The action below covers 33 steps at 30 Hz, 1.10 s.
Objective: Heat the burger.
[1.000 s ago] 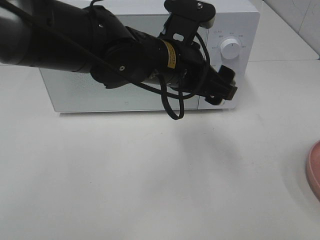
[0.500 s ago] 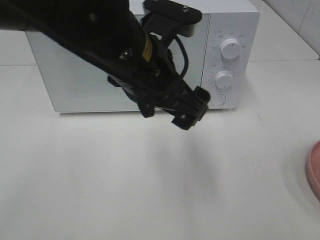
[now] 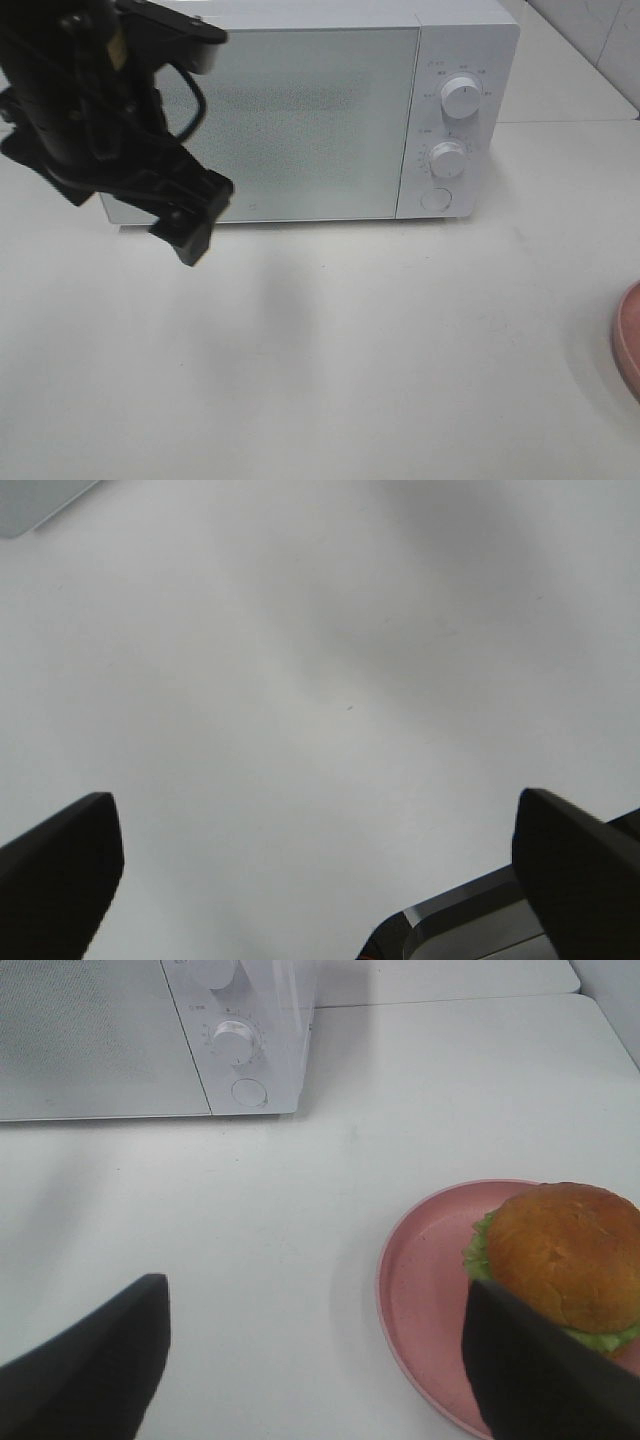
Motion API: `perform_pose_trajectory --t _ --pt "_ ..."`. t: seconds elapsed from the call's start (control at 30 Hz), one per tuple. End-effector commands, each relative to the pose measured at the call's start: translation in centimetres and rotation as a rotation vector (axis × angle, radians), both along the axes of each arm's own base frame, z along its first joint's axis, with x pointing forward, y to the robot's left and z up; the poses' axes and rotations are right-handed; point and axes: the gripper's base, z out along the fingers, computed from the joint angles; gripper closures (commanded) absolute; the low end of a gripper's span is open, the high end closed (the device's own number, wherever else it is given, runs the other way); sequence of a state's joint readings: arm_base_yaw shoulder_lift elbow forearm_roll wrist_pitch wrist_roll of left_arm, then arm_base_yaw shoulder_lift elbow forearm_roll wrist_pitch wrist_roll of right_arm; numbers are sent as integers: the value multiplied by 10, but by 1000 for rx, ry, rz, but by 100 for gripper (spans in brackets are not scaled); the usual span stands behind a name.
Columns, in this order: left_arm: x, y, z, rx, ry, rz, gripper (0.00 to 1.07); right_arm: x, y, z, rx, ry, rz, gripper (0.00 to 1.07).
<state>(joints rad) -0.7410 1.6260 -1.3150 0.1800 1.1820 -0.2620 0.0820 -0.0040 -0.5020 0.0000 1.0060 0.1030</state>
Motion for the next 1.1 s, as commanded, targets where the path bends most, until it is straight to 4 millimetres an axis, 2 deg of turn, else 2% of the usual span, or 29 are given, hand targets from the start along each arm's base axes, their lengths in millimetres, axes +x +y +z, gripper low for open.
perform_pose_trajectory --t 0.03,0.07,0.1,0.13,0.17,0.2,0.23,0.27,0.3,0.33,0.37,0.4,0.43,0.47,0.5,0.53,0.57,0.6,0.67,0.7,0.73,0.8,0.83,0.9,0.97,1.0,1.07,1.1 --pt "8 35 18 -16 12 80 8 -4 0 -1 -6 -31 -1 32" --pt "12 57 28 -41 15 133 8 -4 0 -1 -6 -31 -1 32" --pt "12 57 28 -41 15 133 8 -4 0 -1 -6 -31 -1 32" --pt "14 70 34 -57 13 168 8 -4 0 -1 -6 -31 -1 32" --pt "16 96 45 -108 8 225 8 -4 0 -1 -6 -31 -1 32" --pt "16 96 45 -108 8 225 8 -4 0 -1 -6 -31 -1 32" --pt "15 118 56 -162 -7 269 8 -4 0 -1 -6 -31 -1 32" --pt "13 130 60 -192 -15 298 8 -4 0 -1 -6 -31 -1 32" --pt "13 130 60 -192 -15 298 8 -4 0 -1 -6 -31 -1 32" --pt "7 151 63 -224 -22 352 8 -4 0 -1 -6 -31 -1 32" --pt "7 151 63 -224 -22 352 8 -4 0 -1 -6 -31 -1 32" --pt "3 160 63 -233 -25 371 8 -4 0 -1 -6 -31 -1 32" --pt "-7 181 61 -245 -28 438 8 -4 0 -1 -6 -31 -1 32" --pt "-14 190 58 -251 -24 466 8 -4 0 -1 -6 -31 -1 32" --pt "-14 190 58 -251 -24 466 8 -4 0 -1 -6 -31 -1 32" --pt "-29 204 52 -255 -21 513 8 -4 0 -1 -6 -31 -1 32" --pt "-38 209 48 -257 -28 540 8 -4 0 -1 -6 -31 -1 32" --pt "-38 209 48 -257 -28 540 8 -4 0 -1 -6 -31 -1 32" --pt "-62 215 37 -274 -76 602 8 -4 0 -1 -6 -31 -1 32" --pt "-62 215 37 -274 -76 602 8 -4 0 -1 -6 -31 -1 32" --pt "-77 215 34 -282 -134 605 8 -4 0 -1 -6 -31 -1 32" --pt "-83 214 32 -282 -154 604 8 -4 0 -1 -6 -31 -1 32" --pt "-98 213 27 -285 -206 597 8 -4 0 -1 -6 -31 -1 32" --pt "-105 212 23 -281 -221 593 8 -4 0 -1 -6 -31 -1 32" --pt "-124 211 16 -278 -307 574 8 -4 0 -1 -6 -31 -1 32" --pt "-124 211 16 -278 -307 574 8 -4 0 -1 -6 -31 -1 32" --pt "-142 209 8 -289 -373 568 8 -4 0 -1 -6 -31 -1 32" --pt "-142 209 8 -289 -373 568 8 -4 0 -1 -6 -31 -1 32"
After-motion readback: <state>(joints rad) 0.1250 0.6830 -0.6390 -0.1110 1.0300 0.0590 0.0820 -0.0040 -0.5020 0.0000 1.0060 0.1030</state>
